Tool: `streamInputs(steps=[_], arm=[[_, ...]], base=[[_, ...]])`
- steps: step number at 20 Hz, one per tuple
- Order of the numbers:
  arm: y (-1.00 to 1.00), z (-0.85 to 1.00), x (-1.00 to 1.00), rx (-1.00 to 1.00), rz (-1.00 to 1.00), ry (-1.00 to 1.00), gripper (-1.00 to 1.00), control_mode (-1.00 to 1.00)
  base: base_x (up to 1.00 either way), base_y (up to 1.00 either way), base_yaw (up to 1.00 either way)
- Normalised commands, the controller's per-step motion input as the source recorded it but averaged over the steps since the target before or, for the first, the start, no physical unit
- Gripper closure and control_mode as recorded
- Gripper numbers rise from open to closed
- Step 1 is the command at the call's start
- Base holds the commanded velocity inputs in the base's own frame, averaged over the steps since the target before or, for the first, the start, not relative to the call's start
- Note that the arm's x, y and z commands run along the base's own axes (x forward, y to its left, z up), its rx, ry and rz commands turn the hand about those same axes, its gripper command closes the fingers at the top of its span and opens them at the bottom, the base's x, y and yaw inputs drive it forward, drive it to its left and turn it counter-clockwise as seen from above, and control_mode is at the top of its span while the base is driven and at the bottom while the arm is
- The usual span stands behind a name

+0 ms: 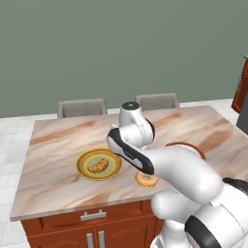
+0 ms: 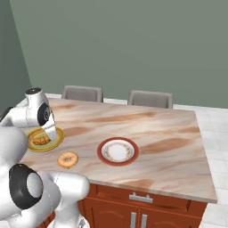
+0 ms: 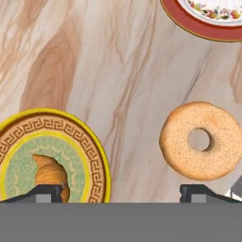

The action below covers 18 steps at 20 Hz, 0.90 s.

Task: Place the pastries on the plates.

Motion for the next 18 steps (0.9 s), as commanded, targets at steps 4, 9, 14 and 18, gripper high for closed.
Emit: streamInputs(steps=[4, 9, 14, 18], arm=[[-0.59, 0.13, -0.65, -0.02, 0.11, 0.01, -1.00, -1.00], [-0.49, -0.03, -0.56, -0.05, 0.00, 0.03, -1.00, -1.00], [-0.54, -0.23, -0.07, -0.02, 0.00, 0.06, -1.00, -1.00], [-0.44, -0.23, -0.15, 0.00, 0.00, 0.07, -1.00, -1.00]], base=[[0.00, 0.00, 0.00], [0.00, 0.00, 0.00], [0.00, 0.00, 0.00], [0.00, 0.00, 0.00]])
